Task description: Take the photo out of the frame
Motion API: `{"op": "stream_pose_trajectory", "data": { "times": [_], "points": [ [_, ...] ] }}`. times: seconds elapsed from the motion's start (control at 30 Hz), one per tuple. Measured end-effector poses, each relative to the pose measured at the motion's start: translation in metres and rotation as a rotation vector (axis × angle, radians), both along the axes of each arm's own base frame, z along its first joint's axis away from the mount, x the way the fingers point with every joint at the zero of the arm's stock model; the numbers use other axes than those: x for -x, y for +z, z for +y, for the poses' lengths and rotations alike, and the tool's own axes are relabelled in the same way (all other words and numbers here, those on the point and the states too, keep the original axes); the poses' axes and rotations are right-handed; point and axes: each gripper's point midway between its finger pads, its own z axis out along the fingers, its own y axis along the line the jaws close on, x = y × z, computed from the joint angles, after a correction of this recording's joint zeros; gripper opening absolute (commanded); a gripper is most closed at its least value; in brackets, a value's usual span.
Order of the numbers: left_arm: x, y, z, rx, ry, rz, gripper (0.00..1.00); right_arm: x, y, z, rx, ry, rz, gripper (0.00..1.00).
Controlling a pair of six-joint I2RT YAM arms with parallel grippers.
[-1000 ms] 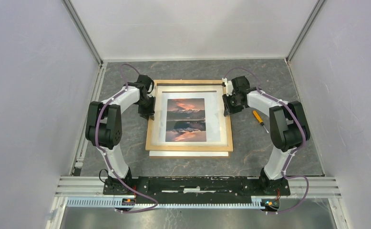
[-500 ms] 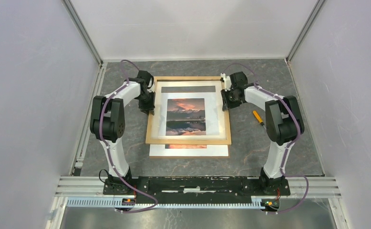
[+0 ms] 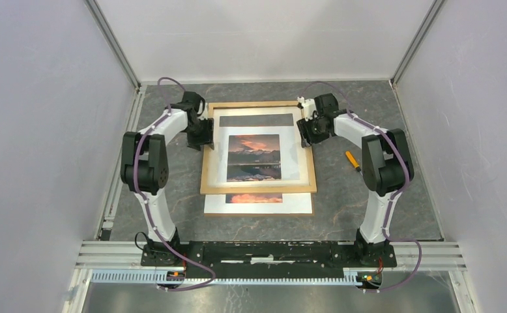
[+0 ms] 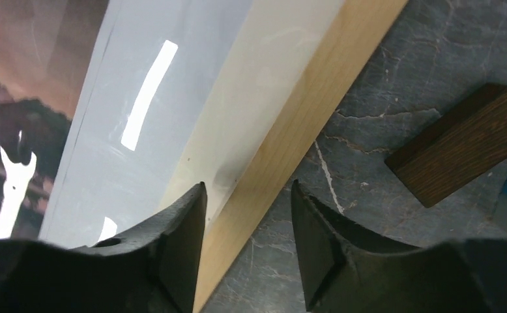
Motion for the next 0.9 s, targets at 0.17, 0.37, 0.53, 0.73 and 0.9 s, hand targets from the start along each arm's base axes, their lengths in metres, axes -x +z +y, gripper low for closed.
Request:
{"op": "stream_pose_trajectory", "data": {
  "times": [0.17,0.37,0.53,0.73,0.9],
  "points": [
    [0.005,0.055,0.018,0.141,0.062,-0.147,0.76,0.013,0.035,0.007,-0.032,0.158,-0.084,0.67],
    [0.064,0.124,0.033,0.334,0.139,-0.326,0.77,0.067,0.106,0.029,-0.146,0.39,-0.269,0.68],
    [0.127,0.119,-0.007,0.545,0.118,-0.246,0.79,0.143,0.094,0.072,-0.16,0.695,-0.294,0.75],
    [0.172,0.083,-0.029,0.692,0.226,-0.044,0.79,0.238,0.024,0.087,-0.073,1.003,-0.226,0.8],
    [0.184,0.072,-0.031,0.704,0.264,0.019,0.78,0.261,0.001,0.094,-0.005,1.136,-0.262,0.88]
  ]
}}
